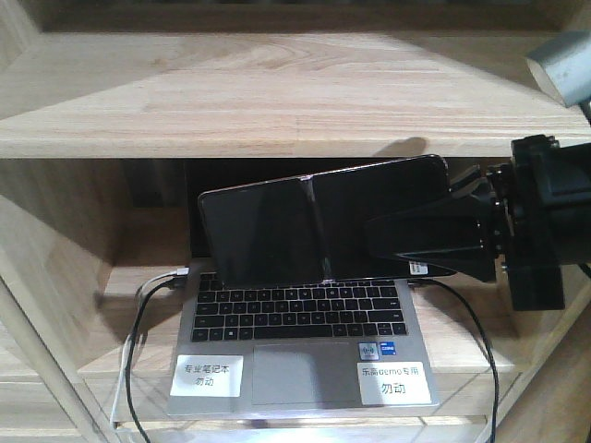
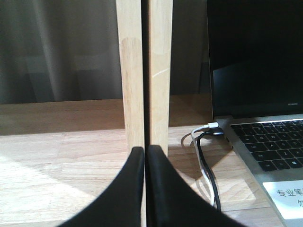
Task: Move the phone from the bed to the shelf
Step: 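Raise the phone in the right gripper above the shelf over the laptop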
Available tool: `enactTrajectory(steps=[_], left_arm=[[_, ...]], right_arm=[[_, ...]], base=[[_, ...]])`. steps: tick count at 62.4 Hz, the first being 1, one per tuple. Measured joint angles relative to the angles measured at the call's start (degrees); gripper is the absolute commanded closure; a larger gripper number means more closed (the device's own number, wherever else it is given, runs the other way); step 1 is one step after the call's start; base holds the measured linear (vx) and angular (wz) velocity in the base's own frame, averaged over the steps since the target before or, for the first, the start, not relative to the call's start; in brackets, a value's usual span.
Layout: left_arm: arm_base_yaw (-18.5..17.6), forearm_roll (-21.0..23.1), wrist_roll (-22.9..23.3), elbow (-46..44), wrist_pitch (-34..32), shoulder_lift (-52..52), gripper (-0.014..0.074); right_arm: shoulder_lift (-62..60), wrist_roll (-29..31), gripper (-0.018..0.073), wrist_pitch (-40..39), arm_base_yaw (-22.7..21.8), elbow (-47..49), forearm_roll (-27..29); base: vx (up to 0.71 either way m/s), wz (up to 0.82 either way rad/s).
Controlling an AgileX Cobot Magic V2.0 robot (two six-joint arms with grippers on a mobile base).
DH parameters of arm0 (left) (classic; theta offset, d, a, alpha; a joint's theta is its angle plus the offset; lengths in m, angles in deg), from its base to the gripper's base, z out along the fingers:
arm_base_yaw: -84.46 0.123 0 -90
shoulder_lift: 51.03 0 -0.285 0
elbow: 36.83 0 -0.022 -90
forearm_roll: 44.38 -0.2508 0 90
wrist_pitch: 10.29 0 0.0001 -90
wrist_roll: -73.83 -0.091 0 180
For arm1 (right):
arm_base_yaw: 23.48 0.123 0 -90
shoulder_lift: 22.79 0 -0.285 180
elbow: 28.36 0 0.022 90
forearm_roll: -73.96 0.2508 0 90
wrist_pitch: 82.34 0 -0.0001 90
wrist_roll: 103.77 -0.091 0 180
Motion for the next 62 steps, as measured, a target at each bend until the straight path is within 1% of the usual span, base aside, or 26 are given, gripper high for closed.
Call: enactTrajectory(steps=[48, 62], left_arm=[[0.0, 0.0, 0.0, 0.0, 0.0, 0.0, 0.0596], [0.0, 0.0, 0.0, 0.0, 0.0, 0.0, 0.0596]], right_arm=[[0.0, 0.0, 0.0564, 0.0, 0.0, 0.0, 0.0], [-0.8, 0.0, 0.0564, 0.0, 0.0, 0.0, 2.1]], base=[[0.00, 0.00], [0.00, 0.00]])
